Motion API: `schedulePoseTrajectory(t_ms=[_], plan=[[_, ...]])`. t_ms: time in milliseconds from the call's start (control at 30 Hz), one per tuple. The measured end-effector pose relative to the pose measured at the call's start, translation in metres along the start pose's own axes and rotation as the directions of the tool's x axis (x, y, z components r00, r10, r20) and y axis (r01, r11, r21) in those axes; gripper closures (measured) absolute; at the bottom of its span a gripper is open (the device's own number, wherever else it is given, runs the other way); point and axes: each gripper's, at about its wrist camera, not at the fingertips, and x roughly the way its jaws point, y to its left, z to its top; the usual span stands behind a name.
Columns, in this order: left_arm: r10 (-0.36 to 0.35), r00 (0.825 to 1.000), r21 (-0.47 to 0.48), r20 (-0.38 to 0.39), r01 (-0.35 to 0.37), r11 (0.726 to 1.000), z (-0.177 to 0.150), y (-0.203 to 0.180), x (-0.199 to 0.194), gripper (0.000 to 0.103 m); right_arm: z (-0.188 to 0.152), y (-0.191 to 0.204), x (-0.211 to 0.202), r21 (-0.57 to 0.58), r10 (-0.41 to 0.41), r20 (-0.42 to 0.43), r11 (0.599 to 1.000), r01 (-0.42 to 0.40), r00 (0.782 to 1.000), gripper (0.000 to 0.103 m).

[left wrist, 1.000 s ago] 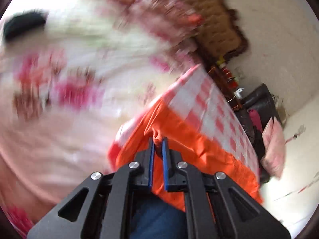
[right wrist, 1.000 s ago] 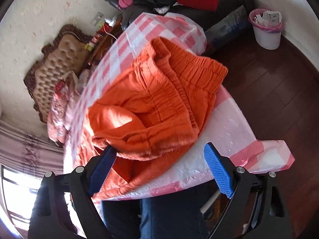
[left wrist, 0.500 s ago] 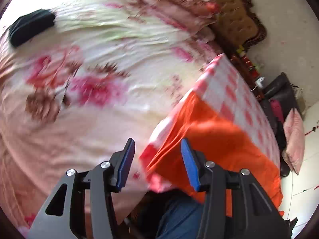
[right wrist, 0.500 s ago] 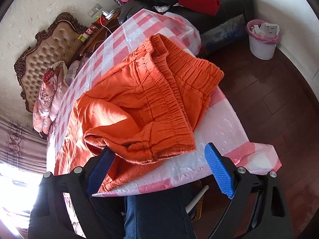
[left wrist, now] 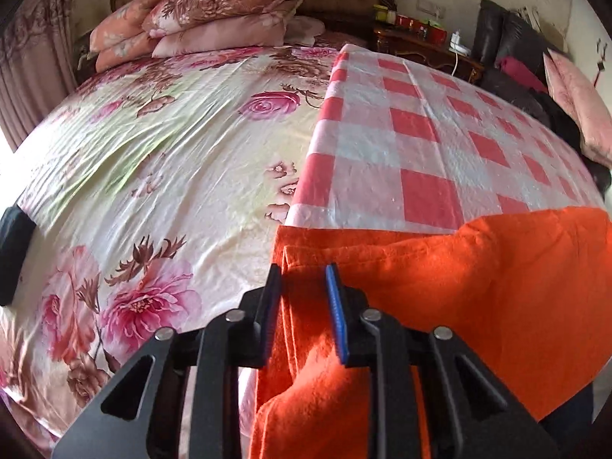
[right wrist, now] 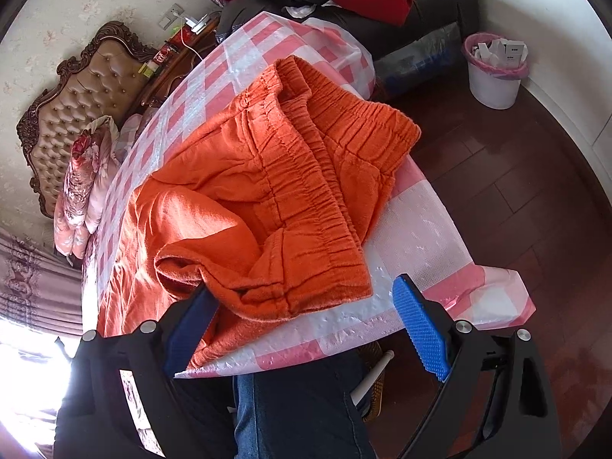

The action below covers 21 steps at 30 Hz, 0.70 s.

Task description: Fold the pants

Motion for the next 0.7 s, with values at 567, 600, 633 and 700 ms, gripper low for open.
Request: schedulePoseTrajectory(t_ms=[567, 600, 633, 700], plan=[[-0.014, 0.999, -0.121, 0.039, 0.019, 0.992, 0.025, 0.038, -0.014, 0.062, -0.001, 0.003, 0.000, -0.016, -0.045, 0.004, 0.999, 0.045, 0.999, 0.014], [-0.008, 0.998, -0.168, 0.068, 0.019, 0.986, 0.022, 0.048, -0.025, 0.062, -0.001, 0.002, 0.000, -0.018, -0.044, 0.004, 0.999, 0.044, 0.999, 0.014], [-0.004, 0.996, -0.221, 0.085, 0.022, 0.975, 0.015, 0.058, -0.036, 0.062, -0.001, 0.001, -0.001, -0.020, -0.040, 0.003, 0.999, 0.040, 0.999, 0.014], [-0.002, 0.993, -0.345, 0.114, 0.041, 0.938, -0.007, 0.075, -0.055, 0.060, 0.000, -0.001, -0.002, -0.022, -0.031, 0.007, 0.999, 0.031, 1.000, 0.014]])
